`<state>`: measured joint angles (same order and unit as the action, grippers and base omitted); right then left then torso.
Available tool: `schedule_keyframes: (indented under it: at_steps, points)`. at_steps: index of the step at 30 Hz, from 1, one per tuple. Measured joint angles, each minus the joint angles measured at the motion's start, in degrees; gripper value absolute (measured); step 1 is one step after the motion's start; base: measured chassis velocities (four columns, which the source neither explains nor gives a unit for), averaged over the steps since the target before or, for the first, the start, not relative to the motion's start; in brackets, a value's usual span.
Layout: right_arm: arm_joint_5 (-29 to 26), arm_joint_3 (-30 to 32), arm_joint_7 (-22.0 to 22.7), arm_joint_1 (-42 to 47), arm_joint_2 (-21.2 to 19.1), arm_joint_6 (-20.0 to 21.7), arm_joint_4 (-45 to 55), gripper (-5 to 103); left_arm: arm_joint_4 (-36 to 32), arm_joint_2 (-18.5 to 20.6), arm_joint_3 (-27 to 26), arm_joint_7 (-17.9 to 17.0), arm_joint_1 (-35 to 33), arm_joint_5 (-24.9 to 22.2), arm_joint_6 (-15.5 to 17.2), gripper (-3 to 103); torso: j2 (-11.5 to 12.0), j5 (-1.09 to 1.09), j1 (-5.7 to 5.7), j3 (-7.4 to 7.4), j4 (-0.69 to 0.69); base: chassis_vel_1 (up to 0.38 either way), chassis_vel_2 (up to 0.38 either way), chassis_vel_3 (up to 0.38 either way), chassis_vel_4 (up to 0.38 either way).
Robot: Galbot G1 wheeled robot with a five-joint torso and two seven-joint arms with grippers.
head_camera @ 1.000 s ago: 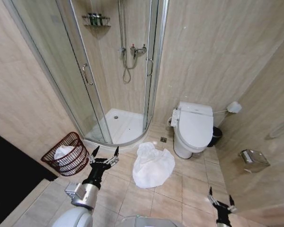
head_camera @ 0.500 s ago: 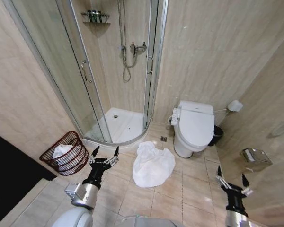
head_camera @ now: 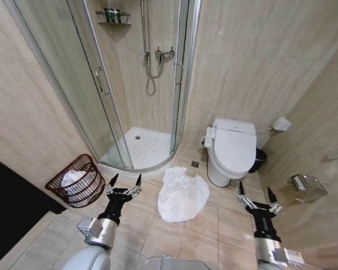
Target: Discard the used towel into the hamper.
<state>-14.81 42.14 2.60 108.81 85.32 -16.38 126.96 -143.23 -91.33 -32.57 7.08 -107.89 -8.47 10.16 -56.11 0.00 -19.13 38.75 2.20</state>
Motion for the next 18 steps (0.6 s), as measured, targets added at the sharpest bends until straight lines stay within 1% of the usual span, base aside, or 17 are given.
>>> schedule_keyframes:
  at_steps: [1, 4, 6, 8, 9, 13, 18]
  points:
    - [0.0, 0.0, 0.0, 0.0, 0.0, 0.0, 0.0, 100, 0.0, 0.0, 0.0, 0.0, 0.0, 0.0, 0.0, 100, 0.0, 0.0, 0.0, 0.0, 0.0, 0.0, 0.0, 0.0, 0.0]
    - [-0.2, -0.9, -0.4, -0.6, -0.4, 2.1, -1.7, 100, 0.0, 0.0, 0.0, 0.0, 0.0, 0.0, 0.0, 100, 1.2, -0.01, 0.54, -0.62, 0.0, 0.0, 0.0, 0.0, 0.0]
    - [-0.3, -1.0, -0.8, -1.1, -0.4, 2.0, -2.9, 100, 0.0, 0.0, 0.0, 0.0, 0.0, 0.0, 0.0, 100, 1.6, 0.0, 0.74, -0.84, 0.0, 0.0, 0.0, 0.0, 0.0]
    - [0.0, -1.0, -1.8, -2.0, -0.3, 0.8, -6.0, 100, 0.0, 0.0, 0.0, 0.0, 0.0, 0.0, 0.0, 100, 2.4, 0.0, 1.09, -1.27, 0.0, 0.0, 0.0, 0.0, 0.0]
    - [0.0, -1.0, -1.8, -2.0, -0.3, 0.8, -6.0, 100, 0.0, 0.0, 0.0, 0.0, 0.0, 0.0, 0.0, 100, 2.4, 0.0, 1.09, -1.27, 0.0, 0.0, 0.0, 0.0, 0.0]
    - [0.3, -2.4, -2.1, -3.8, -0.7, -1.0, -11.9, 100, 0.0, 0.0, 0.0, 0.0, 0.0, 0.0, 0.0, 100, 3.7, 0.01, 1.69, -2.03, 0.0, 0.0, 0.0, 0.0, 0.0]
    - [0.8, -4.5, -2.1, -4.9, -0.7, -1.9, -15.3, 100, 0.0, 0.0, 0.0, 0.0, 0.0, 0.0, 0.0, 100, 4.8, 0.0, 2.13, -2.61, 0.0, 0.0, 0.0, 0.0, 0.0]
